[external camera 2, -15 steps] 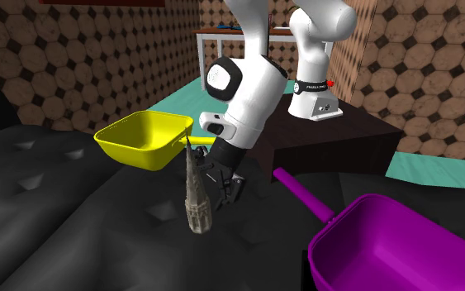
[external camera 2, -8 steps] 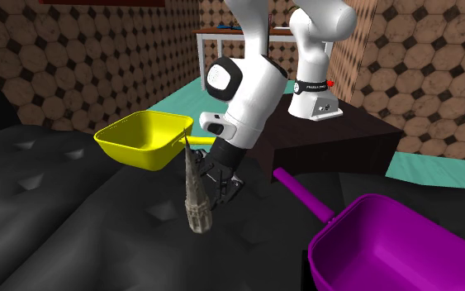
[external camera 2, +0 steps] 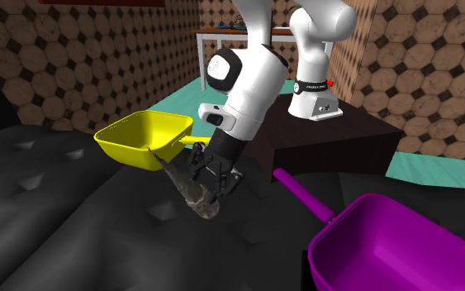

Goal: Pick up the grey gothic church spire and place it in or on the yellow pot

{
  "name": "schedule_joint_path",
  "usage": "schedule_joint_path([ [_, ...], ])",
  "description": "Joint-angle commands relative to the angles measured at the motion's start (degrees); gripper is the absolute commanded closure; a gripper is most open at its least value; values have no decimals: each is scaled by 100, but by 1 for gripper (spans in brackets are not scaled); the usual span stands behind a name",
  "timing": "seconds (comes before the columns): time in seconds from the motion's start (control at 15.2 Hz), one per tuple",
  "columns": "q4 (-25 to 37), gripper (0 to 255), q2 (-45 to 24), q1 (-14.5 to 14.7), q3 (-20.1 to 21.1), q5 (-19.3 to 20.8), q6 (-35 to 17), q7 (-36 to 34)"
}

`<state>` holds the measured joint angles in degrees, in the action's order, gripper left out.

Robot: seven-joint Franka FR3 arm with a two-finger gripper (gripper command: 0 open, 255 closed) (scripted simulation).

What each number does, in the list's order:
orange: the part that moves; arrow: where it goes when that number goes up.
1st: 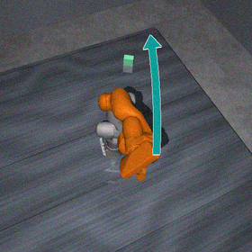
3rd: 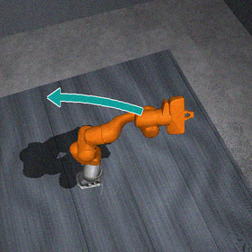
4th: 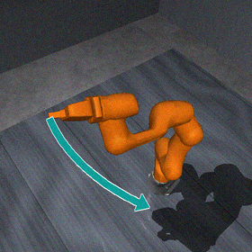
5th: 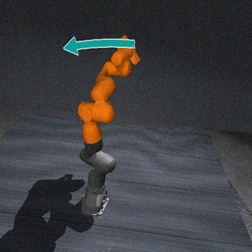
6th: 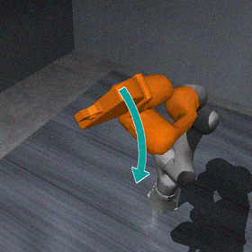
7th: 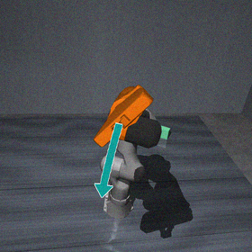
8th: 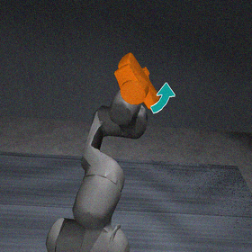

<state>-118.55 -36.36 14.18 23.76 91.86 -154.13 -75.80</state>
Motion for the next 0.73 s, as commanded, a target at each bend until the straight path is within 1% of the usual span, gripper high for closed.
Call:
schedule_joint_path([
  [0.0, -86, 255, 161, -47, 62, -194, 0, 164],
  [0.66, -433, 255, 886, -333, 396, -1157, 11, 1008],
])
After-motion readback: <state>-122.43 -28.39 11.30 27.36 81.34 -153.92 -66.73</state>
